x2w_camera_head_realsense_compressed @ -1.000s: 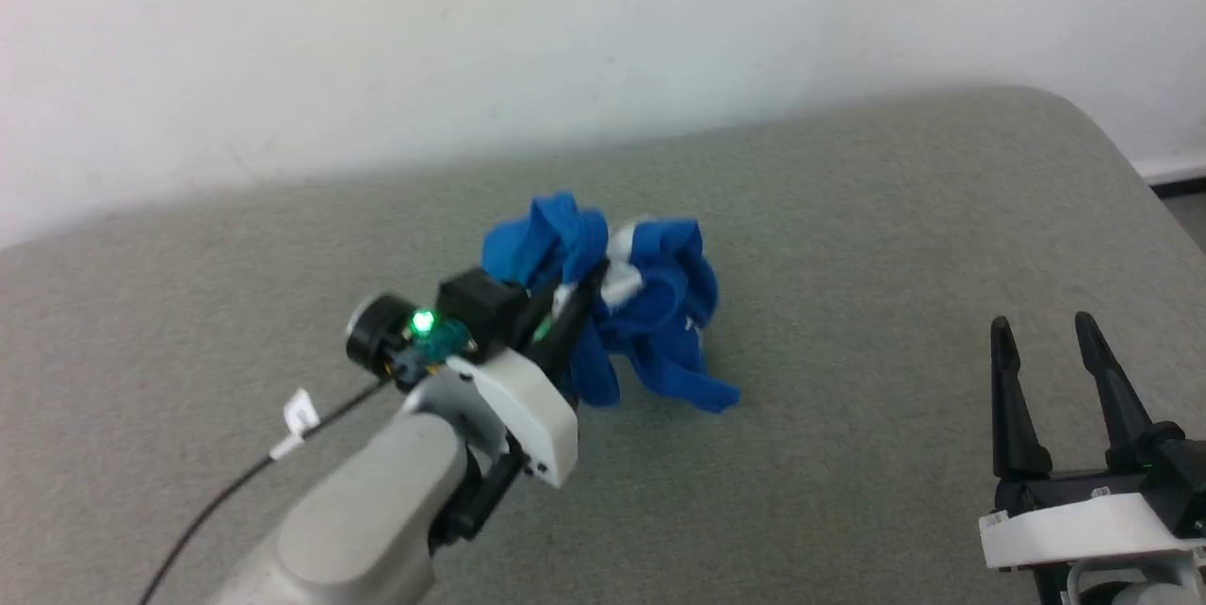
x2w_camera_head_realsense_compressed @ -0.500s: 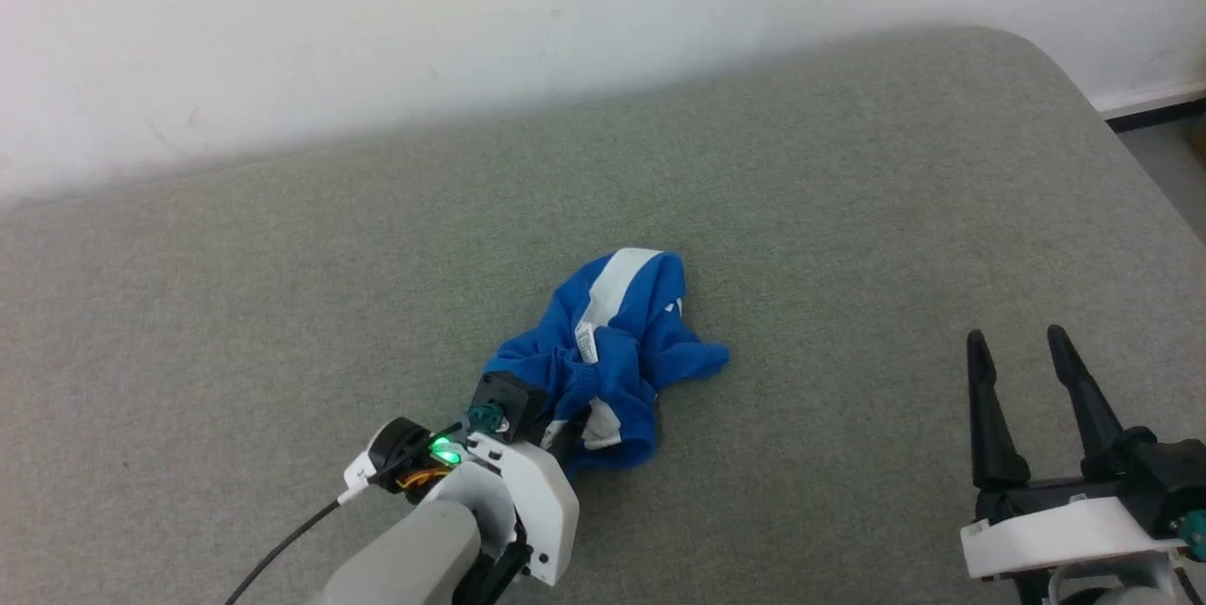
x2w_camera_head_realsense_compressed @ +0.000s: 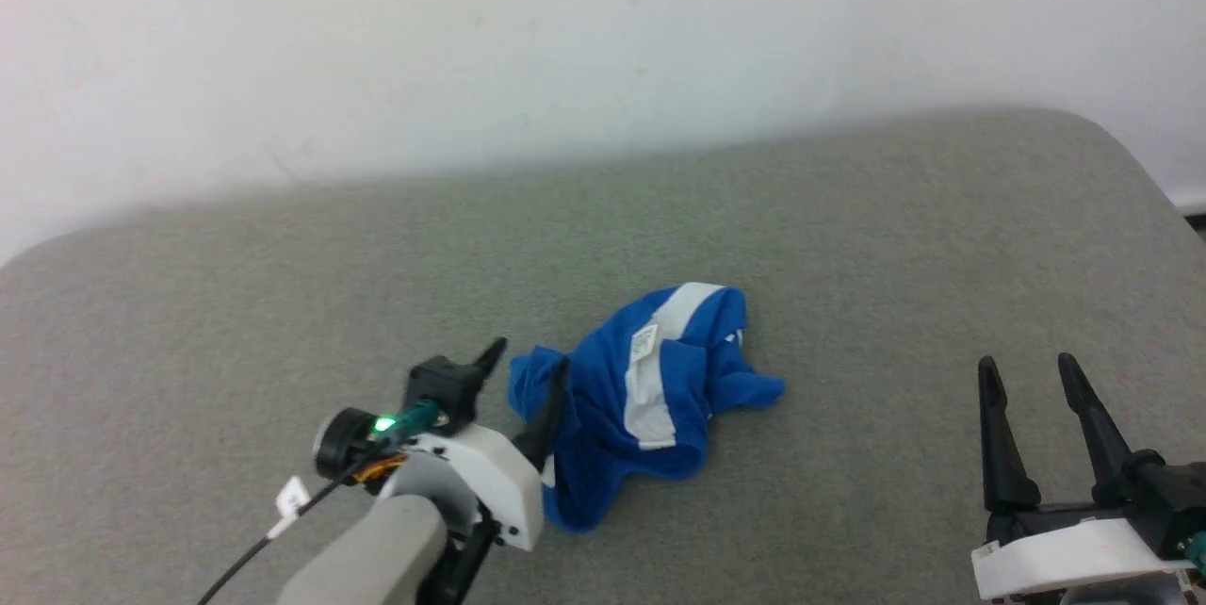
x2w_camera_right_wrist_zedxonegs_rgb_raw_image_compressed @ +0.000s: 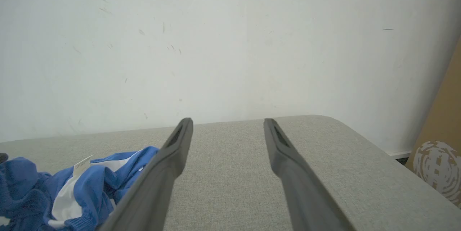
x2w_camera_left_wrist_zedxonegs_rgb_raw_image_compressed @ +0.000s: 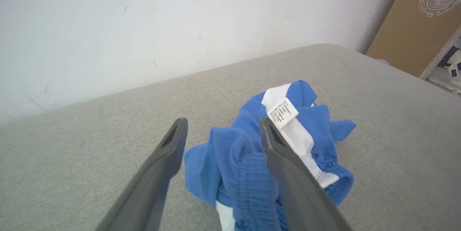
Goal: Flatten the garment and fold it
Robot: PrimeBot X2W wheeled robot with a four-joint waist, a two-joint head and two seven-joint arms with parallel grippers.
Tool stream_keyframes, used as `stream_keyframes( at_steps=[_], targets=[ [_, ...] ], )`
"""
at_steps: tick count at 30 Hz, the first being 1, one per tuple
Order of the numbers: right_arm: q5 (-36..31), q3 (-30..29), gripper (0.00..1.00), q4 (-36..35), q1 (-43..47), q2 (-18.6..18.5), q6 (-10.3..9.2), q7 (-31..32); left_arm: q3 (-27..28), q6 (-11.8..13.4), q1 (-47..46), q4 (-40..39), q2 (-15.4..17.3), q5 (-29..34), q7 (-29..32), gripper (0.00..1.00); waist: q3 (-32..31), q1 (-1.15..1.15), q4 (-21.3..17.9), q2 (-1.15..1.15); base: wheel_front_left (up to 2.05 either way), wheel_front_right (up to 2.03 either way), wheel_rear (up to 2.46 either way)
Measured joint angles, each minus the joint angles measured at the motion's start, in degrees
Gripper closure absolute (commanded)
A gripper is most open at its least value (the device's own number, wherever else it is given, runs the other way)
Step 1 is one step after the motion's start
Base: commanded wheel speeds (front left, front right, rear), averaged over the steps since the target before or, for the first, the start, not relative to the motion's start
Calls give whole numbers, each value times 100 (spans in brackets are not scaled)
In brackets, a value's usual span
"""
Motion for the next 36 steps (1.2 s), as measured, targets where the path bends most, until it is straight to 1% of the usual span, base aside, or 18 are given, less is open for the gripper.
stream_keyframes(
  at_steps=[4, 7, 9, 12, 16, 20, 25, 28, 31, 36],
  targets=[
    [-10, -55, 0, -14, 54, -2, 0, 0, 464, 411, 294, -634, 335, -27, -115, 0, -139, 0, 288, 0, 0, 0, 0],
    [-10, -52, 0, -25, 128, -1, 0, 0, 864, 605, 670, -1110, 543, -42, -155, 0, -226, 0, 507, 0, 0, 0, 0],
    [-10, -32, 0, -29, 150, -1, 0, 0, 1173, 744, 982, -1485, 645, 126, -156, 0, -278, 0, 645, 0, 0, 0, 0],
    [-10, -9, 0, -48, 184, 0, 0, 0, 1664, 797, 1495, -2103, 660, 531, -156, 0, -347, 0, 826, 0, 0, 0, 0],
    [-5, 13, 0, -56, 237, -1, 0, 0, 2252, 787, 2222, -2659, 494, 1154, -156, 0, -418, -1, 1010, 0, 0, 0, 0],
    [9, 114, 0, -54, 254, 0, 0, 0, 2725, 606, 2786, -2959, 157, 1667, -156, 0, -468, -1, 1112, 0, 0, 0, 0],
    [32, 152, 0, -47, 352, -1, 0, 0, 2999, 265, 3166, -3015, -234, 2269, -156, 0, -481, 0, 1153, 0, 0, 0, 0],
    [323, 107, 0, 19, 387, 0, 0, 0, 3105, 120, 3239, -3009, -430, 2525, -156, 0, -471, 0, 1197, 0, 0, 0, 0],
    [405, 64, 0, 121, 390, 1, 0, 0, 3165, -14, 3236, -2970, -531, 2748, -156, 0, -429, 0, 1265, 0, 0, 0, 0],
    [331, 43, 0, 305, 343, 0, 0, 11, 3293, -253, 3206, -2874, -711, 2961, -156, 0, -311, 0, 1426, 0, 0, 0, 0]
  ],
)
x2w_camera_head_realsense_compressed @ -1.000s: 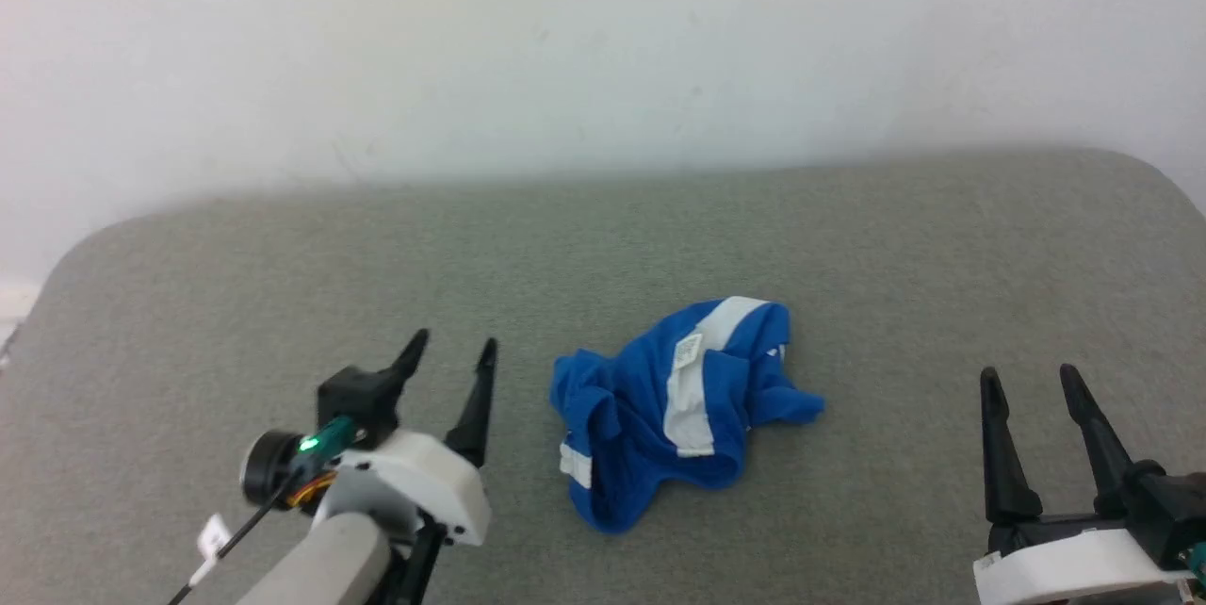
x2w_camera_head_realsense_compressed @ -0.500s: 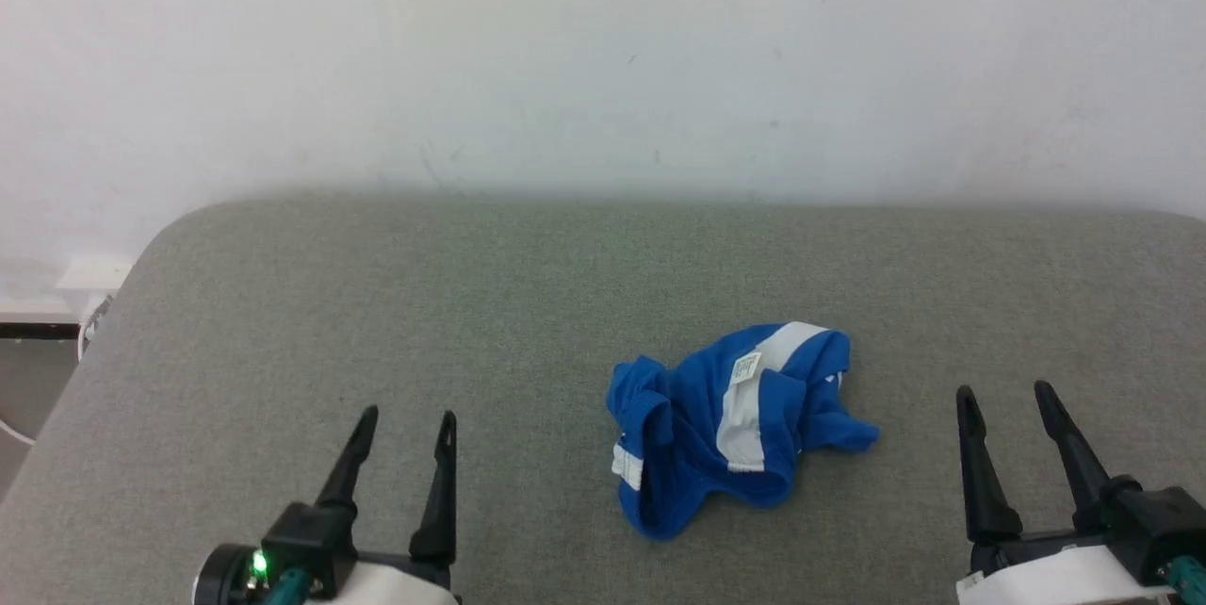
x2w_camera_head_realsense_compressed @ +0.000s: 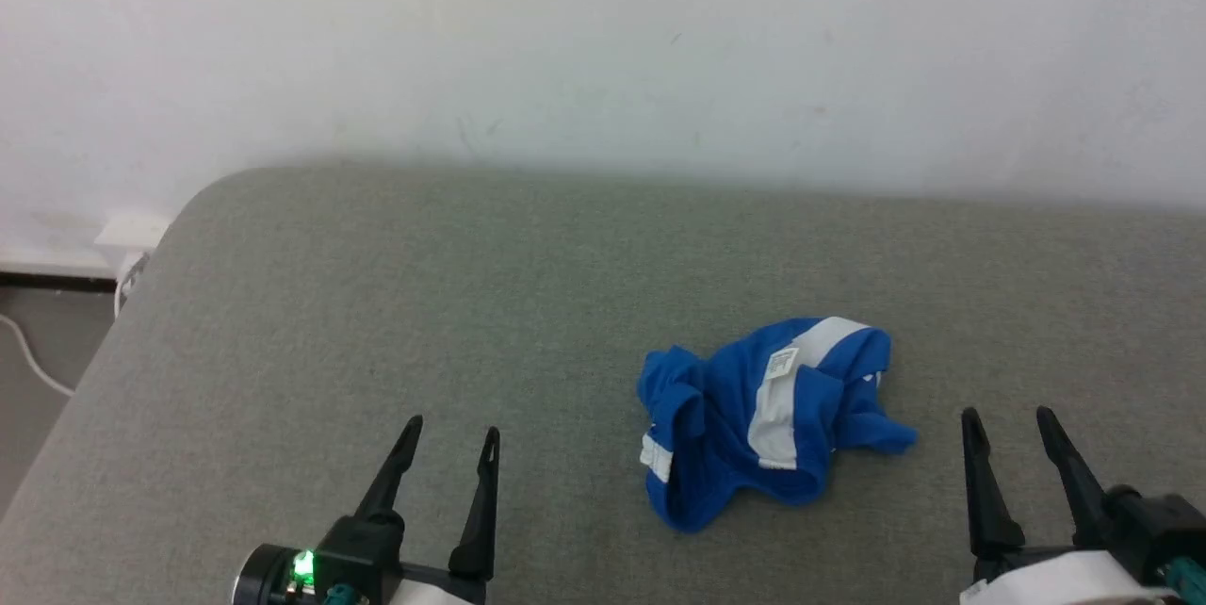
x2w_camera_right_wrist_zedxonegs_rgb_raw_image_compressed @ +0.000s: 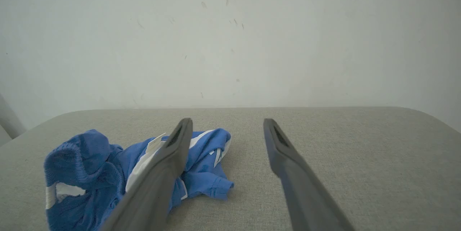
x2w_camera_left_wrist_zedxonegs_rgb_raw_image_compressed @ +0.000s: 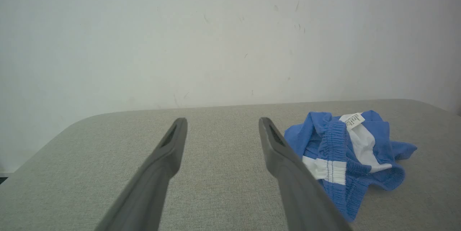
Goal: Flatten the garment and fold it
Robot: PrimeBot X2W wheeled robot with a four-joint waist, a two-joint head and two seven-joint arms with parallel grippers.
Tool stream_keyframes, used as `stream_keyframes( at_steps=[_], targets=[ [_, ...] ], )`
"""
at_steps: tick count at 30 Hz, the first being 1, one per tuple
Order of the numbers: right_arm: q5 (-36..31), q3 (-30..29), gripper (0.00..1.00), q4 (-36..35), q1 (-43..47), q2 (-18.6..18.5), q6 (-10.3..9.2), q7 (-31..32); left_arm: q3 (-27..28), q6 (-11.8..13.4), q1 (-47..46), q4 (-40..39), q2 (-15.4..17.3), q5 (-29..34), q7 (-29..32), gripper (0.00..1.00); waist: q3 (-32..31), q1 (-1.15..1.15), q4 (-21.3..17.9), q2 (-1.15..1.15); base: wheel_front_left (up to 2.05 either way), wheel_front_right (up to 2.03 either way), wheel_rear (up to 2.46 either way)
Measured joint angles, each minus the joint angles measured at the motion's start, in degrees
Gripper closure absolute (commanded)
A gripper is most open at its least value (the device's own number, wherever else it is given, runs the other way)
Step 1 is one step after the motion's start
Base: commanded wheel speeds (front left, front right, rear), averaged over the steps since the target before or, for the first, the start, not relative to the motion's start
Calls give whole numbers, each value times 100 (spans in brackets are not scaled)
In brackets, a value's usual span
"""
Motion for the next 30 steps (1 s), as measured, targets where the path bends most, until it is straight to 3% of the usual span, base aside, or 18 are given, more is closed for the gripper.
stream_keyframes(
  at_steps=[6, 11, 16, 23, 24, 25, 26, 30],
  targets=[
    [-56, 263, 0, -96, -353, -200, 0, 912, 89, -174, -81, 59, -248, 190, 0, 0, 201, 0, 239, 0, 0, 0, 0],
    [568, 832, 0, -231, -704, -806, 0, 2711, 94, -330, -308, 141, -401, 300, 0, 0, 472, 1, 441, 0, 0, 0, 0],
    [1002, 1116, 0, -232, -1230, -1174, 0, 4177, 75, -404, -505, 238, -525, 349, 0, 0, 747, 1, 674, 0, 0, 0, 0],
    [1185, 1302, 0, 233, -1668, -1260, 0, 4898, 77, -456, -581, 372, -632, 350, 0, 0, 1046, 1, 1006, 0, 0, 0, 0],
    [1192, 1337, 28, 300, -1680, -1258, 0, 4897, 79, -478, -597, 376, -635, 356, 0, 0, 1079, 1, 1045, 0, 0, 0, 0],
    [1192, 1363, 78, 372, -1686, -1248, 0, 4888, 82, -490, -599, 379, -637, 372, 0, 0, 1110, 1, 1078, 0, 0, 0, 0],
    [1191, 1380, 100, 424, -1688, -1235, 0, 4871, 83, -491, -599, 387, -642, 383, 0, 0, 1137, 1, 1105, 0, 0, 0, 0],
    [1220, 1354, 100, 501, -1688, -1176, 0, 4557, 120, -492, -598, 432, -655, 390, 0, 0, 1169, 0, 1132, 0, 0, 0, 0]
  ],
)
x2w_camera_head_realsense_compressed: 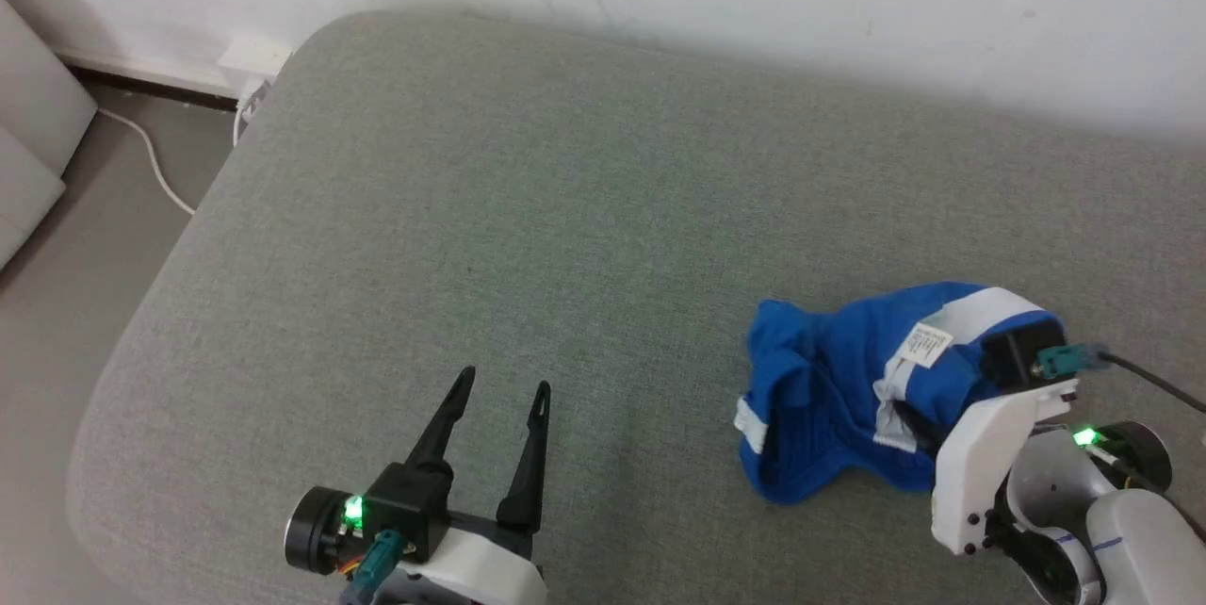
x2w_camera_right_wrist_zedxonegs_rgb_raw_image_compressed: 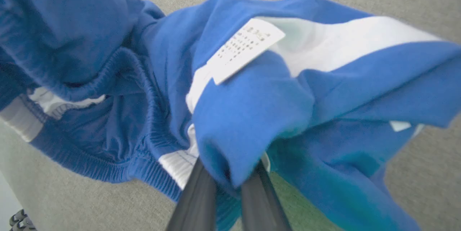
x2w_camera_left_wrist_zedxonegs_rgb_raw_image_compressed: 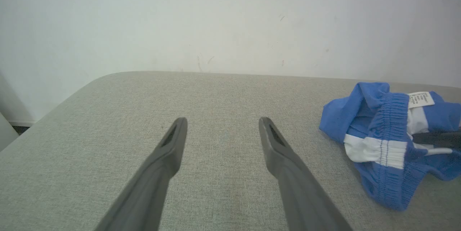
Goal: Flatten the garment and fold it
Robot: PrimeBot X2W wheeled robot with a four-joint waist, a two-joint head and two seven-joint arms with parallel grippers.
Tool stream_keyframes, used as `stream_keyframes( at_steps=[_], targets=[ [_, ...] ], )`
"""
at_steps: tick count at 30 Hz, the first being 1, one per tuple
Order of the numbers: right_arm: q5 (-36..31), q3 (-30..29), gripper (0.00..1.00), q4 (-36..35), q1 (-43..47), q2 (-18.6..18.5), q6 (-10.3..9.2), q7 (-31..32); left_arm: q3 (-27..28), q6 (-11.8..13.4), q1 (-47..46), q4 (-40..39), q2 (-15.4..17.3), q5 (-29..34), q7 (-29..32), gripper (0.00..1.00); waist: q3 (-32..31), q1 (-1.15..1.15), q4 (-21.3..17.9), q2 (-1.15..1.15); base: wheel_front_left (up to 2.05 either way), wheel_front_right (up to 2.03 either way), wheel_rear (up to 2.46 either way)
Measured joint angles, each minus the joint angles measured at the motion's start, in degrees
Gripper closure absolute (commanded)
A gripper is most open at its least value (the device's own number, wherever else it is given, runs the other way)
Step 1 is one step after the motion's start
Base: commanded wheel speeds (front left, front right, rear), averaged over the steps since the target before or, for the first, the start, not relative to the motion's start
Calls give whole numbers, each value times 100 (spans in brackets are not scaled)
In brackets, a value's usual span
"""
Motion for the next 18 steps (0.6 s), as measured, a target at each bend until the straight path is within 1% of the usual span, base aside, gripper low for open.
stream_keyframes(
  at_steps=[4, 7, 13, 16, 18],
  targets=[
    [165, -265, 100, -192, 116, 108, 0, -244, 80, -4, 19, 47, -9, 47, 0, 0, -52, 0, -104, 0, 0, 0, 0],
    [246, -510, 100, -531, 430, 121, 0, -232, 163, -13, 51, 56, -11, 59, 0, 0, -117, 0, -262, 0, 0, 0, 0],
    [369, -1189, 100, -1209, 1221, 23, -1, 192, 252, -67, 131, 86, -14, 149, 0, 0, -305, -1, -739, 0, 0, 0, 0],
    [359, -1457, 100, -1287, 1584, 19, -1, 497, 264, -98, 132, 101, -15, 152, 0, 0, -399, -1, -979, 0, 0, 0, 0],
    [377, -1579, 100, -1267, 1823, 104, -1, 568, 267, -98, 131, 108, -19, 152, 0, 0, -455, -1, -1122, 0, 0, 0, 0]
  ],
)
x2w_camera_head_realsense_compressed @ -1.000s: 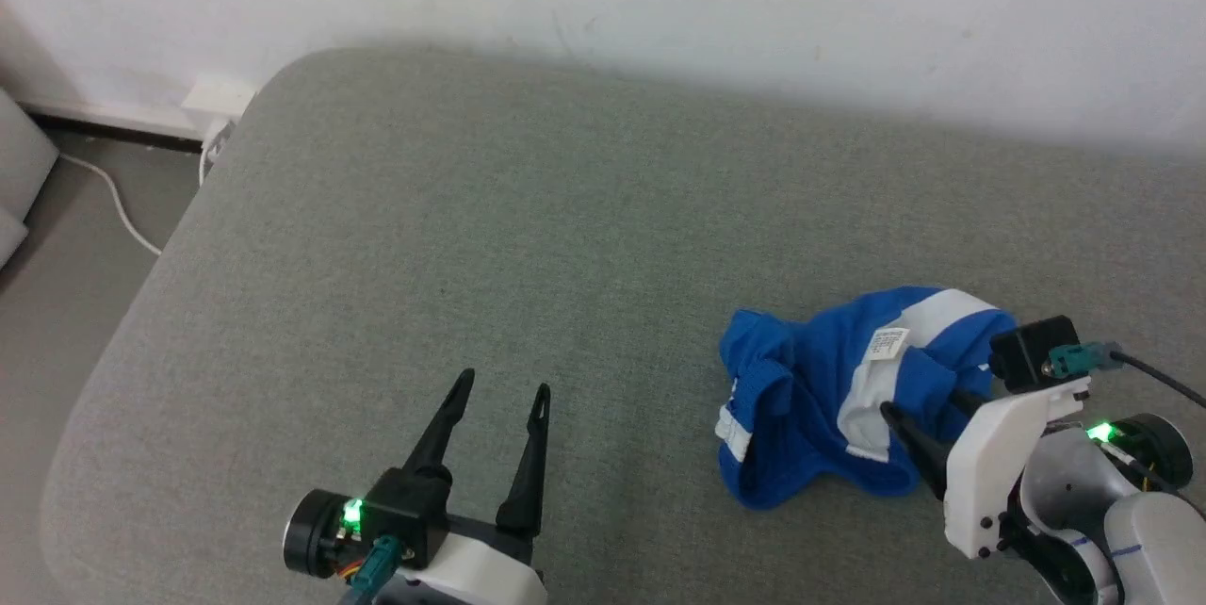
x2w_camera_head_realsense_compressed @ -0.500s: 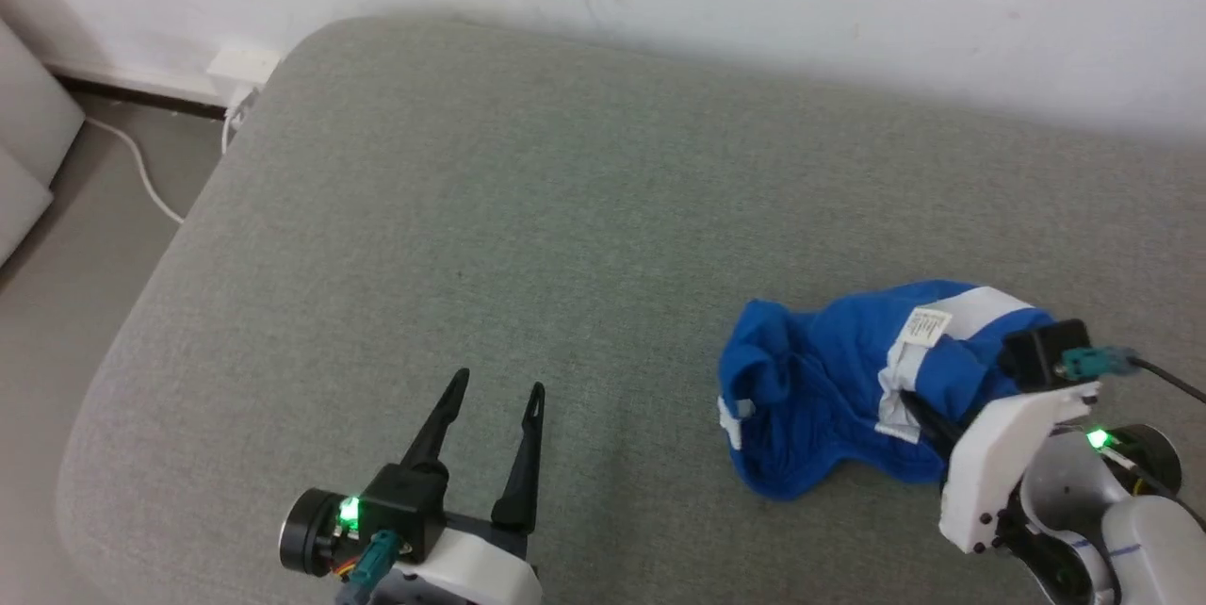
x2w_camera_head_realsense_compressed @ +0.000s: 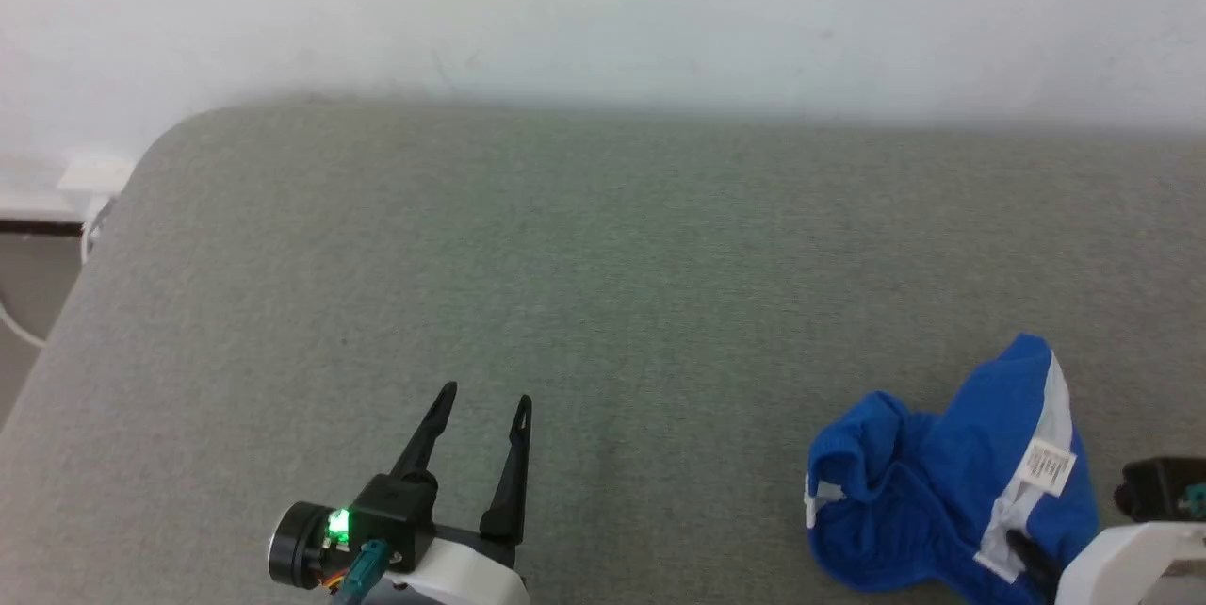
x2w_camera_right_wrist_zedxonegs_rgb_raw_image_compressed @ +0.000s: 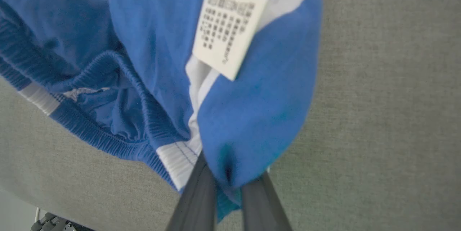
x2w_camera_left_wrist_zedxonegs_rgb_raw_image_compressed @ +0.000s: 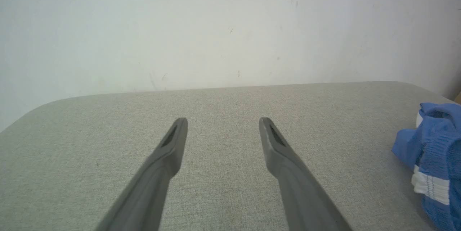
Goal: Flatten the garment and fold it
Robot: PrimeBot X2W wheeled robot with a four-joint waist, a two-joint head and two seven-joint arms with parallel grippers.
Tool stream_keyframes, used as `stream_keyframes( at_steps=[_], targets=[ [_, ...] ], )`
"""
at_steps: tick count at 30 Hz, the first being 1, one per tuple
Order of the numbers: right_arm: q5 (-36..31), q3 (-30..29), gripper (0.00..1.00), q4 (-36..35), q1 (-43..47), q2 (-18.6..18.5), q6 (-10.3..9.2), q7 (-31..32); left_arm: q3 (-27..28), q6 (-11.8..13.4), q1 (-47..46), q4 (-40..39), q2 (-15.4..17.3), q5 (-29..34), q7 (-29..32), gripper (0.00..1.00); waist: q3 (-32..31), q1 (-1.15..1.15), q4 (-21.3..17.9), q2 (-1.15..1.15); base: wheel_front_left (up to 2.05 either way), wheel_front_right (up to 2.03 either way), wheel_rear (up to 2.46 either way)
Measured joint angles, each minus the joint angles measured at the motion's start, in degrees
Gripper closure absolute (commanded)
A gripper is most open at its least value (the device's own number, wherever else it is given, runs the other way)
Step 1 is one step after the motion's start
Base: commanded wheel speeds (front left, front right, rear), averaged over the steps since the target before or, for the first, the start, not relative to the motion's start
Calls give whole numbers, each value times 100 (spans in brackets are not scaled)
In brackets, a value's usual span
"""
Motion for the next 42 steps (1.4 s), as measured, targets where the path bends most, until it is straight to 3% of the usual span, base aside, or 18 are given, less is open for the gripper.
stream_keyframes(
  at_steps=[1, 2, 3, 11, 17, 21, 28, 32, 35, 42],
  targets=[
    [-4, -10, 100, 27, 62, 63, 0, -12, 4, 1, -1, 1, -1, 0, 0, 0, -24, 0, -66, 0, 0, 0, 0],
    [-38, 18, 65, 69, 101, 100, 0, -65, -4, 0, -1, 3, -2, 0, 0, 0, -45, 0, -129, 0, 0, 0, 0],
    [-91, 55, 0, 131, 119, 138, 0, -125, -15, -2, -1, 14, -2, 0, 0, 0, -63, 0, -189, 0, 0, 0, 0],
    [-102, 450, 0, 46, -46, 219, 0, -1383, -52, -16, -2, 45, -14, 1, 0, 0, -162, 0, -501, 0, 0, 0, 0],
    [-107, 498, 0, -658, -213, 71, 1, -2531, -164, -181, -8, -30, -15, -181, 0, 0, -249, 0, -619, 0, 0, 0, 0],
    [-294, 356, 0, -783, -235, 79, 1, -3165, -614, -399, -85, 170, -19, -350, 16, 0, -276, 0, -716, 0, 0, 0, 0],
    [-979, -133, 0, -503, -233, 444, 1, -3765, -1636, -513, -827, 464, -18, -600, 1369, 0, -213, 1, -868, 0, 0, 0, 0],
    [-1210, -200, 0, -432, -268, 641, 1, -3916, -2187, -519, -1314, 734, 15, -843, 2487, 0, -116, 1, -972, 0, 0, 0, 0],
    [-1282, -214, 0, -376, -325, 720, 1, -3991, -2313, -519, -1655, 969, 32, -967, 3171, 0, -28, 1, -1076, 0, 0, 0, 0],
    [-1377, -181, 0, -233, -413, 833, 1, -4106, -2522, -520, -2284, 1439, 88, -1023, 4006, 0, 205, 2, -1323, 0, 0, 0, 0]
  ],
)
